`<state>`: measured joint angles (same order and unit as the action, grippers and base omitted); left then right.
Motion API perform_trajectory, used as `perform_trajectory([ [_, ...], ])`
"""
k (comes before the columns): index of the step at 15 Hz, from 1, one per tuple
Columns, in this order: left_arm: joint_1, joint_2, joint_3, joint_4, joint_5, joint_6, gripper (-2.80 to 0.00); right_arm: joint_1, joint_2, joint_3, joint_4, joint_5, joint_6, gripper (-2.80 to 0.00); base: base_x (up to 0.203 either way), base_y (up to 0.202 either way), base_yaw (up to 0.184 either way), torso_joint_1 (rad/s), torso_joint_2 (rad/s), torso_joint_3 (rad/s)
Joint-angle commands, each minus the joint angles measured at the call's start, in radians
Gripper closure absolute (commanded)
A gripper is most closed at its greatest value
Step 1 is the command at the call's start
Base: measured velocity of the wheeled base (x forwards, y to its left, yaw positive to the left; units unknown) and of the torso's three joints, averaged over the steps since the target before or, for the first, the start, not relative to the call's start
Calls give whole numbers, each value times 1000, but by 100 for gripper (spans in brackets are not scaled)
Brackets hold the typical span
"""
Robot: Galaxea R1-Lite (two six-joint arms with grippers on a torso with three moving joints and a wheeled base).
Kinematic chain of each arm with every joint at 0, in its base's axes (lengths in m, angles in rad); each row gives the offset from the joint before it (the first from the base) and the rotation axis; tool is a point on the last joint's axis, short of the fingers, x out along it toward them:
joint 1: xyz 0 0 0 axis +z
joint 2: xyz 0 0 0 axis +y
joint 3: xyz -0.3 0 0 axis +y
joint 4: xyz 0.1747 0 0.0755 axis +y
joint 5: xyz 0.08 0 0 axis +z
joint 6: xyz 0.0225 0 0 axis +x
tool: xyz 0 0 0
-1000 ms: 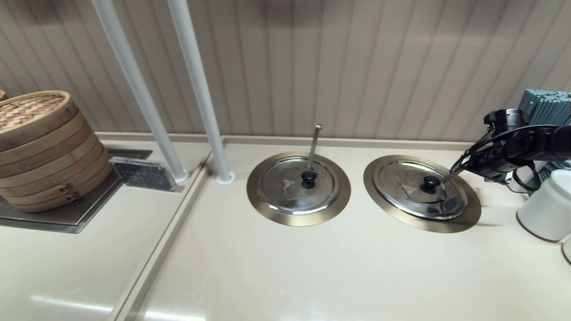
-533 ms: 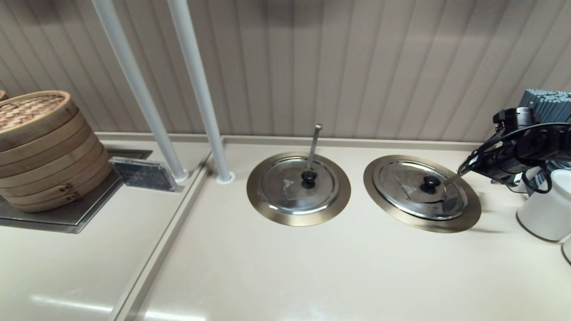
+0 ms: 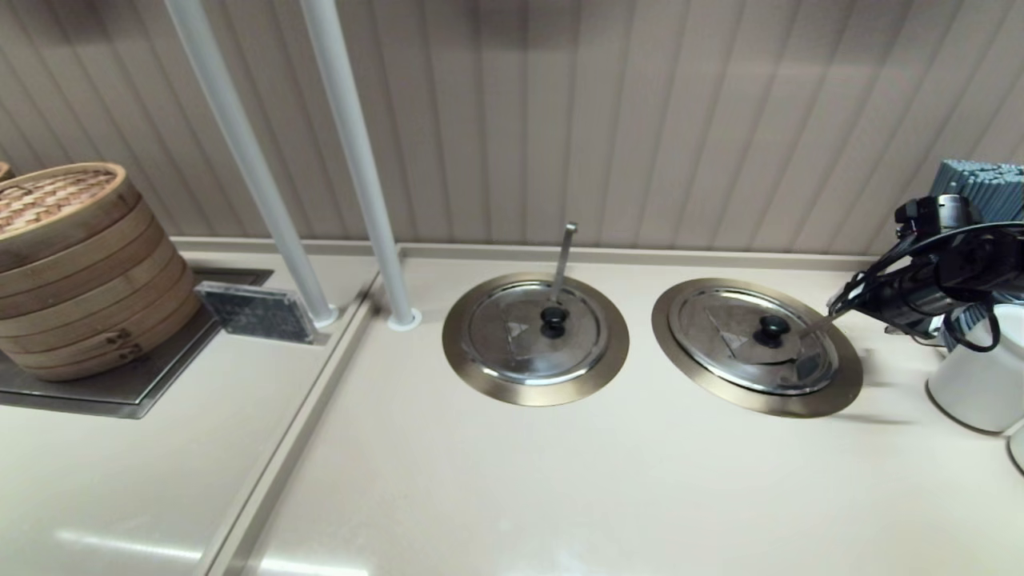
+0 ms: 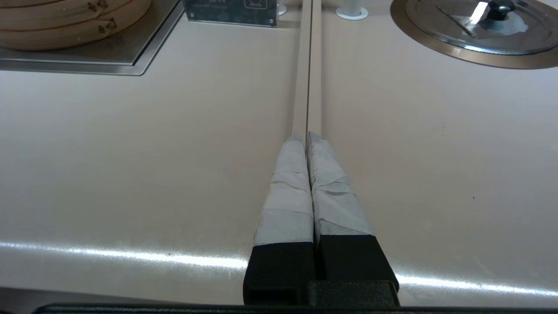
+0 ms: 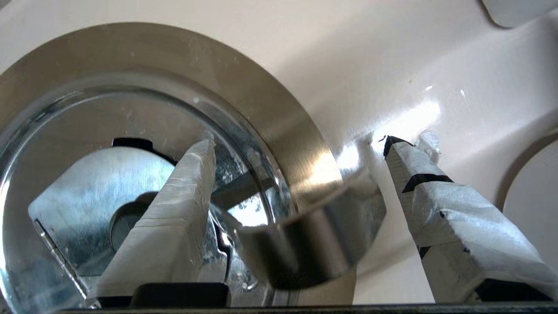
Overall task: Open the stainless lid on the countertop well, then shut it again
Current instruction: Put the spoon in the groove
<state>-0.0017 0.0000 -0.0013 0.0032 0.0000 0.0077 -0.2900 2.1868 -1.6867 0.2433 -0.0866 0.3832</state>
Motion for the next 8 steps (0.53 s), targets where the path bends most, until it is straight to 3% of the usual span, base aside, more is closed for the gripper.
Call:
perform_trajectory([
  [1,0,0,0,0,0,0,0,1,53,-55,-1,-1,2,-280,0,0,0,0,0,0],
  [8,0,0,0,0,0,0,0,45,207,-270,1,-1,4,-280,0,0,0,0,0,0],
])
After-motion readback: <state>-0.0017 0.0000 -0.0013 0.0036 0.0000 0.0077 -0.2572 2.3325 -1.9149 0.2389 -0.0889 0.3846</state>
